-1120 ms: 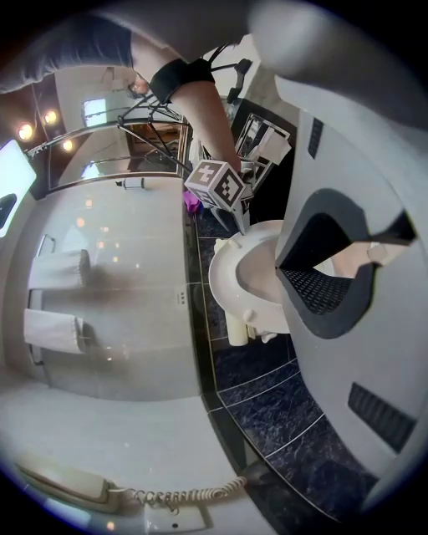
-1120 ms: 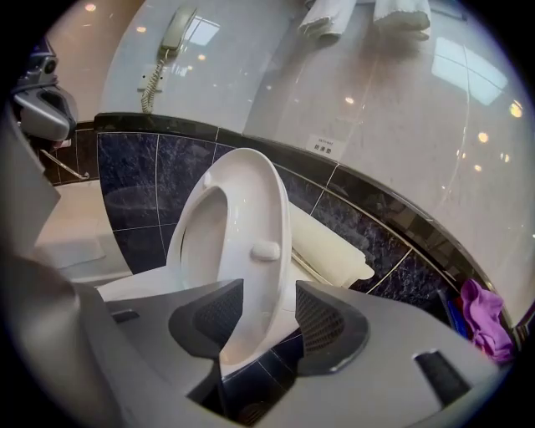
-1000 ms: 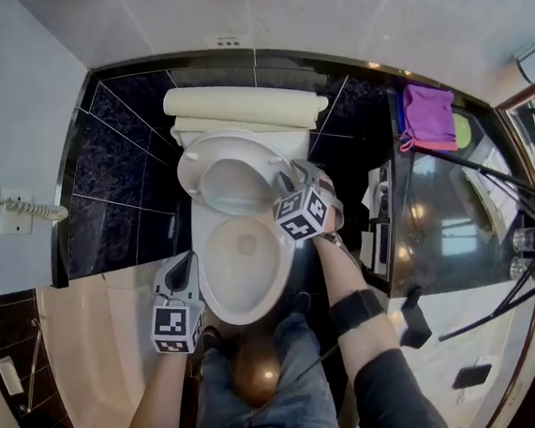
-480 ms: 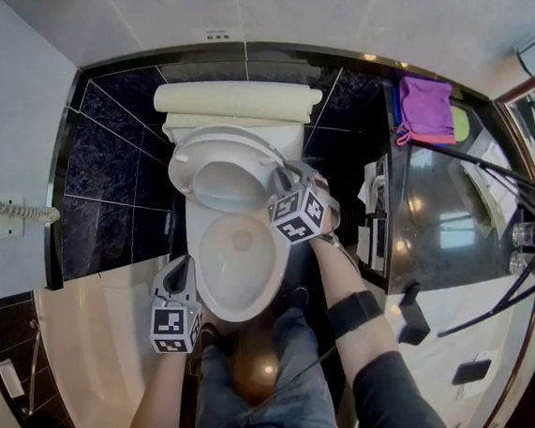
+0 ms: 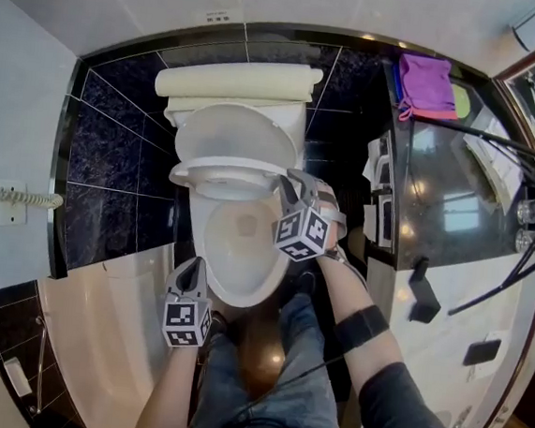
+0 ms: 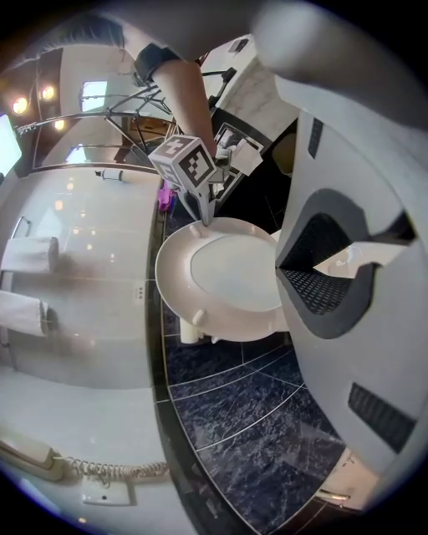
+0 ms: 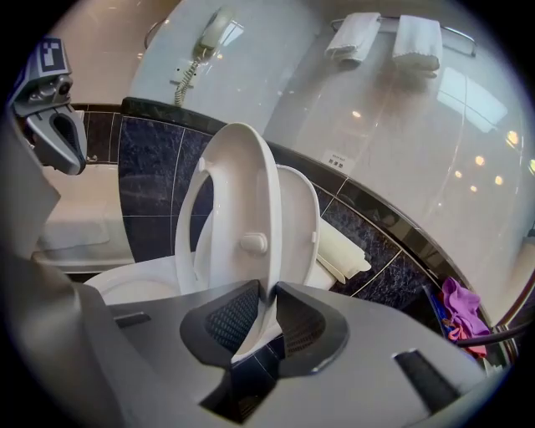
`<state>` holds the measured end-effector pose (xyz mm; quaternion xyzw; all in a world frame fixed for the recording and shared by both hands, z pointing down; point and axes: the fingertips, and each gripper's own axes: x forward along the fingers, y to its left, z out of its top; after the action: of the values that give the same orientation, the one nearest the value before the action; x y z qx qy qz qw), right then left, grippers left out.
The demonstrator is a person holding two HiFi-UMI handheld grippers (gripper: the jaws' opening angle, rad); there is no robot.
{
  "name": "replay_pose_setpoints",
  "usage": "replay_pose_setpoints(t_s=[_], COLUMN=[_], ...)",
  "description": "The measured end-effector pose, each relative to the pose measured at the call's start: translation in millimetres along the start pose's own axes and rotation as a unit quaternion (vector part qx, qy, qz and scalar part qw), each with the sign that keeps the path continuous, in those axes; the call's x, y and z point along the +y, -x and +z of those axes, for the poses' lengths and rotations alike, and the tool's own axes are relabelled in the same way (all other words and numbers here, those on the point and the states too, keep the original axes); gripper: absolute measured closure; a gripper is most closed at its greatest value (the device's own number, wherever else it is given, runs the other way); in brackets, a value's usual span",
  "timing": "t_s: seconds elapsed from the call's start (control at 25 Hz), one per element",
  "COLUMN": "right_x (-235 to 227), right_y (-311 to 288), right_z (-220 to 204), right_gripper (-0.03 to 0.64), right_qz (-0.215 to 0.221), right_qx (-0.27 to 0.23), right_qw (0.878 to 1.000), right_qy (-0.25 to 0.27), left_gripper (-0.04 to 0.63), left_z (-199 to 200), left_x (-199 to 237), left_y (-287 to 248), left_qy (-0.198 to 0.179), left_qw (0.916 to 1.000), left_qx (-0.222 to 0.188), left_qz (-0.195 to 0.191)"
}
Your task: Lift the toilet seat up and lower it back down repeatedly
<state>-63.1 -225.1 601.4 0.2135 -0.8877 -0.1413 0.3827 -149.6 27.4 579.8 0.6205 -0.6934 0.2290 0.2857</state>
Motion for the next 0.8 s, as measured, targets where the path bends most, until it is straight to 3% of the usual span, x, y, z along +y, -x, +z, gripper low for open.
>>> replay_pose_setpoints(t_s=[0.36, 0.8], right_x=[51.6, 124.9], right_y=[44.9, 81.0], right_z=[-24.0, -58.6], right_gripper=[0.532, 0.535], right_qz=[-0.007, 0.003], right_qx=[0.008, 0.038], right_qw=[0.999, 0.996], right_qy=[0.034, 0.08], left_gripper=[0.595, 0.595], left_z=[-30.9, -39.8], left_x=[-5.5, -9.1], left_y=[-7.9, -16.4], left_qy=[0.008, 0.014], left_qw=[0.9998, 0.9991], left_qx=[0.001, -0.011], left_qz=[-0.016, -0.038])
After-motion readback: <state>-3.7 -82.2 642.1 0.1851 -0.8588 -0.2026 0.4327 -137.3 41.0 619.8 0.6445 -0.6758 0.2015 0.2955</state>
